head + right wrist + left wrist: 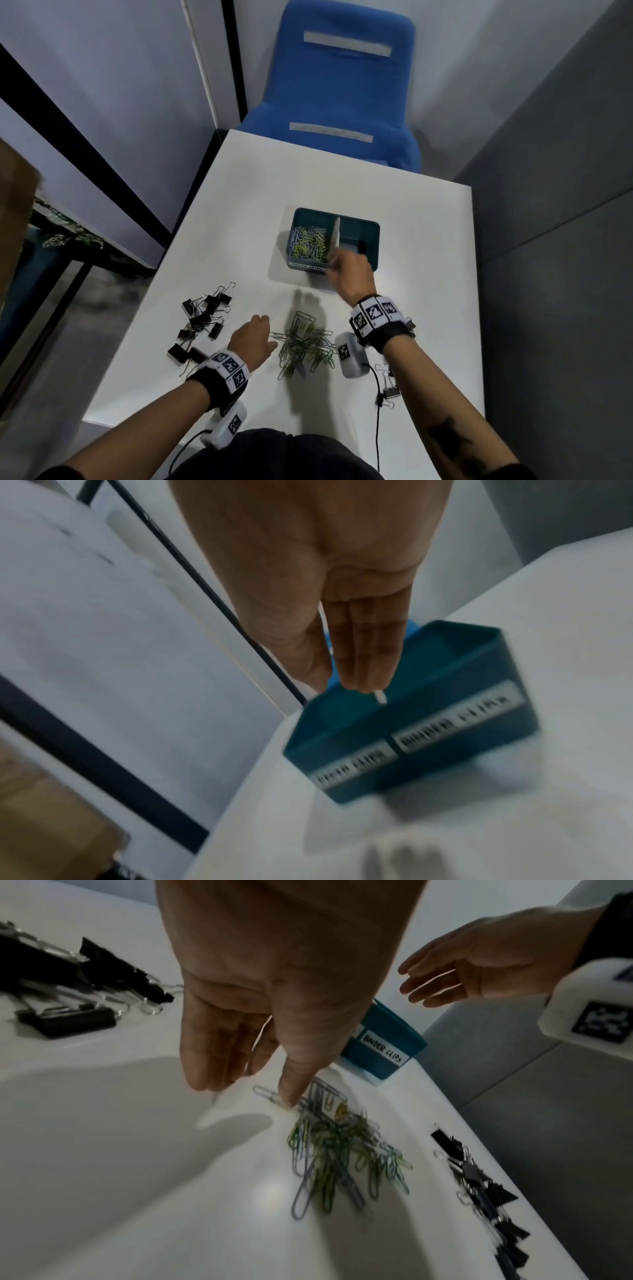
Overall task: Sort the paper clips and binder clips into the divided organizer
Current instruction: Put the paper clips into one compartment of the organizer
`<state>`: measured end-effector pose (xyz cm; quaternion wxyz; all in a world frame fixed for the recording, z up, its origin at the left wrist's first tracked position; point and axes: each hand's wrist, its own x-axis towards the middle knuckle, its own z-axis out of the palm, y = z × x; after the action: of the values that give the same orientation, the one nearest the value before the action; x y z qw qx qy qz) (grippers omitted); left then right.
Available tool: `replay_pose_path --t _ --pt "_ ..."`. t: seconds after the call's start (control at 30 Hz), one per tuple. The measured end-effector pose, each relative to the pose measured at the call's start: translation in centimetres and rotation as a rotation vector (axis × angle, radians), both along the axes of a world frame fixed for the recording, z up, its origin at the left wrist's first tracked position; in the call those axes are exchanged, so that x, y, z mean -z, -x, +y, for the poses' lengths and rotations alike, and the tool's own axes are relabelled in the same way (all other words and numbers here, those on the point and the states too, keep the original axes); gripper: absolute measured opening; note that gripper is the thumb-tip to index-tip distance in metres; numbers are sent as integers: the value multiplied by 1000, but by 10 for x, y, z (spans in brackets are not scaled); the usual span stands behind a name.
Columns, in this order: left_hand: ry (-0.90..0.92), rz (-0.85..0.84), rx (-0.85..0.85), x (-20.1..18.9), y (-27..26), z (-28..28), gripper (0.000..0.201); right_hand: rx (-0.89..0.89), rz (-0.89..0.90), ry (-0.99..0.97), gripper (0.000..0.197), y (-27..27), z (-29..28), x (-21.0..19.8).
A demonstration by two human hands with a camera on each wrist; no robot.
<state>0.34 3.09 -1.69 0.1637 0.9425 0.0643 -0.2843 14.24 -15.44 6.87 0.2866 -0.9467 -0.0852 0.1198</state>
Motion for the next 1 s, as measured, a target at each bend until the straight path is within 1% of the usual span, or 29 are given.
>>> replay_pose_path --t 0.07,0.2,0.23,0.3,0.37,0.4,0.47,0.53,0.6,0.67,0.77,0.83,0.93,1.0 --pt "59 -34 4 5 4 -4 32 -66 104 95 24 25 -9 20" --pt "142 -90 87 8 5 -15 25 -156 347 298 40 70 -31 63" --pt "166 -91 106 8 6 -19 25 -163 388 321 39 79 -35 70" --pt "235 -79 144 8 7 -24 33 -135 427 307 32 95 -42 80" --pt "284 -76 170 8 8 -26 44 -91 419 264 28 109 -45 84" --pt "280 -84 176 8 9 -26 48 -77 406 234 28 116 -44 86" --pt "221 -94 188 7 10 -25 59 -71 383 167 29 126 -40 88" --pt "147 -97 216 7 10 -24 81 -94 380 97 31 130 -35 89" --pt "99 -104 253 8 6 -23 101 -110 393 44 37 128 -34 90" --pt "64 -96 306 10 -1 -24 112 -101 393 41 50 125 -35 92" --pt "5 -84 454 15 -9 -25 118 -108 341 128 79 124 -37 93" --pt "-20 -70 543 20 -8 -26 121 -139 324 183 94 123 -37 92" --pt "-41 -103 616 23 1 -24 119 -247 287 266 103 126 -34 95" --pt "-15 -171 623 26 7 -22 112 -311 244 282 97 131 -32 97"
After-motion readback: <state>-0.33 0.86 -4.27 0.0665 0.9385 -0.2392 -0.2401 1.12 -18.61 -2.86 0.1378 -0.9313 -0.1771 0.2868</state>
